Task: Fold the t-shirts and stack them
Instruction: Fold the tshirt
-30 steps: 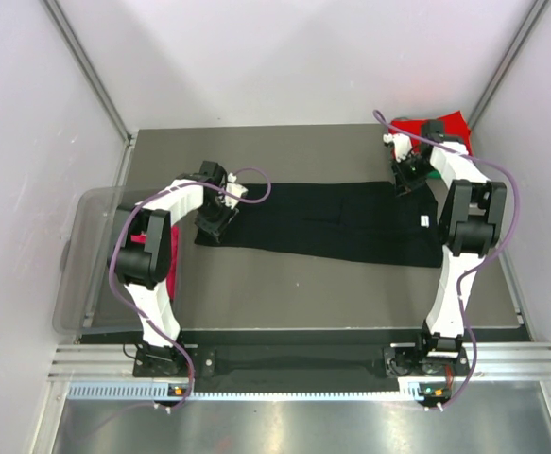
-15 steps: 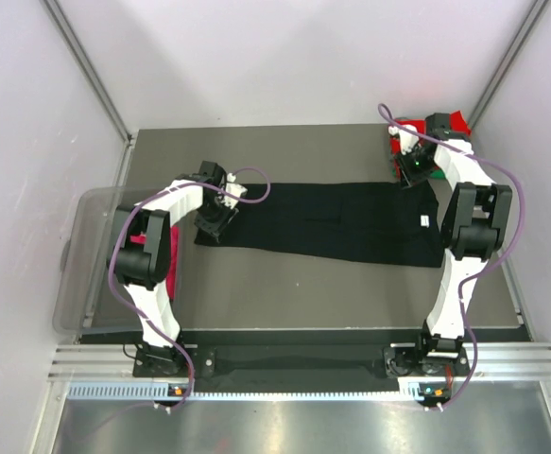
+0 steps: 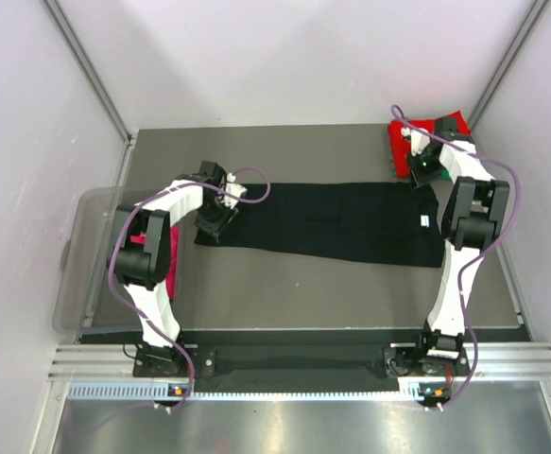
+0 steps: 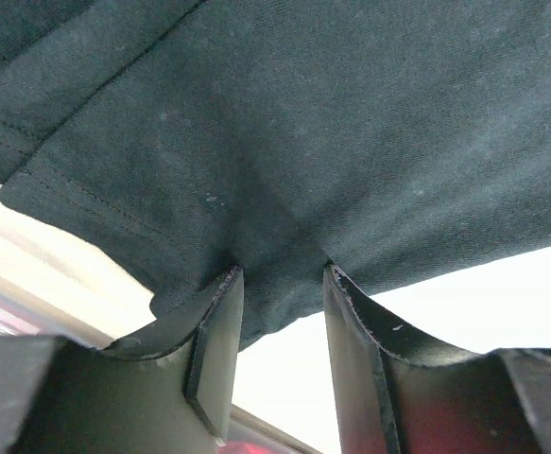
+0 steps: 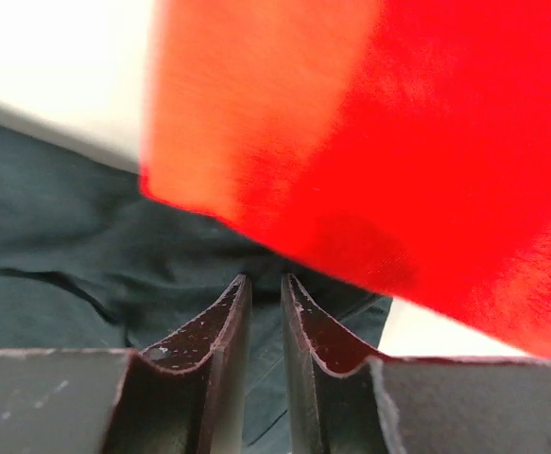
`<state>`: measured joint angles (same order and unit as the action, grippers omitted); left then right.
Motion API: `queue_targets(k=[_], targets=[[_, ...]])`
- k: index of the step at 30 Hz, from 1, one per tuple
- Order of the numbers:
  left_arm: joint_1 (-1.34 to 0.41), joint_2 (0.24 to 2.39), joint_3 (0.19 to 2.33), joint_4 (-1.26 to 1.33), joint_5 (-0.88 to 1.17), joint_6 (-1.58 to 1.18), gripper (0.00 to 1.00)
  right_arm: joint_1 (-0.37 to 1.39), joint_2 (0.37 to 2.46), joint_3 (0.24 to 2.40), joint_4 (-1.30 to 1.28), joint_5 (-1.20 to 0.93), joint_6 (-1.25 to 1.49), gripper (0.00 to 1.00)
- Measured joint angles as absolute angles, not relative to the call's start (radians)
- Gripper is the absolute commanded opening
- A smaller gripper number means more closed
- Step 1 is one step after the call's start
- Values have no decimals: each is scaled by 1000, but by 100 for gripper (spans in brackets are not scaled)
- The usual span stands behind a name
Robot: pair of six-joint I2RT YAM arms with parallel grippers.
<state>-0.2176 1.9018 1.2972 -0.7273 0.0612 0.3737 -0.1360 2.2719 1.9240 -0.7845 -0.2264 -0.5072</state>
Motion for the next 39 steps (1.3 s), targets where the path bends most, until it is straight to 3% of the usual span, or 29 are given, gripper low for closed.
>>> queue_targets(k=[16, 22, 27, 33, 39], targets=[[-214, 1903, 1298, -727, 54, 364, 44, -176, 2309, 1934, -759, -185, -459, 18], [-212, 1902, 1298, -727, 55, 363, 44, -193, 2283, 1920, -722, -217, -427, 28], [-212, 1901, 1298, -727, 56, 360, 45, -192, 2136, 1890, -726, -333, -430, 37], [-211, 1900, 1298, -727, 61, 360, 44, -126, 1974, 1885, -756, -441, -525, 34], [-211, 1900, 1297, -727, 64, 360, 45, -28, 2056, 1886, -865, -454, -588, 37]])
